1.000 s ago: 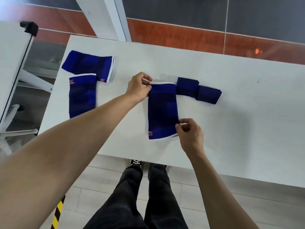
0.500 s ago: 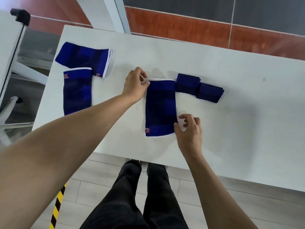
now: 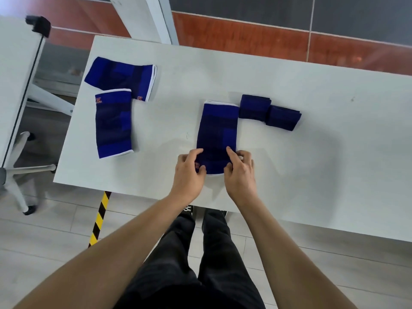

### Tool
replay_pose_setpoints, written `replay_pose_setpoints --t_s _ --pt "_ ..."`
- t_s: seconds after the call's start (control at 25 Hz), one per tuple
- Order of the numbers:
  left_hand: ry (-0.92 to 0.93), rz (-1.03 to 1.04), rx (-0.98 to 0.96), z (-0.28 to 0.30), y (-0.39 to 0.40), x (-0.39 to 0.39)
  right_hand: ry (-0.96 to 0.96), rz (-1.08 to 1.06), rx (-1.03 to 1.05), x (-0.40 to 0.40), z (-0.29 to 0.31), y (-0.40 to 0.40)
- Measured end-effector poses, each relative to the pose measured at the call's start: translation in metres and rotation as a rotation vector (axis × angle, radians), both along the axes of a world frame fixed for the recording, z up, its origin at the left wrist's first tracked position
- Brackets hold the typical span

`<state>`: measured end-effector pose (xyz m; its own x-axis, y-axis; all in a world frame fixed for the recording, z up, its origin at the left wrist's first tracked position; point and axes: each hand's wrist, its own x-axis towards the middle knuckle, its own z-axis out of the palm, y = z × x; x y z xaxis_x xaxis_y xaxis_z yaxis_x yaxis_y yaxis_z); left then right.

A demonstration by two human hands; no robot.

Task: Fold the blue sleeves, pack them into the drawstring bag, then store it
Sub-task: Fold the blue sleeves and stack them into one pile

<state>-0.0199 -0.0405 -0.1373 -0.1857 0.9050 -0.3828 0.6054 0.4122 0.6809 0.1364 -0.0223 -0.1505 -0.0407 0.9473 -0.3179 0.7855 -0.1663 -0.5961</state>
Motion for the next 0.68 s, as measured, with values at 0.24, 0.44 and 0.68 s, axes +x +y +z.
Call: replay_pose_setpoints --t_s 0.24,0.44,0.68 --pt "-0.081 0.066 -0.12 0.006 -0.001 -0.028 0.084 0.022 -0.036 -0.012 0.0 -0.024" --pt "-0.279 0.316 -0.209 0.003 -0.003 -0.049 -0.065 0.093 0.142 0.003 -0.004 -0.04" --pt "-0.484 0.393 -0.311 0.016 -0.014 -0.058 -0.02 0.148 0.258 -0.002 -0.008 -0.044"
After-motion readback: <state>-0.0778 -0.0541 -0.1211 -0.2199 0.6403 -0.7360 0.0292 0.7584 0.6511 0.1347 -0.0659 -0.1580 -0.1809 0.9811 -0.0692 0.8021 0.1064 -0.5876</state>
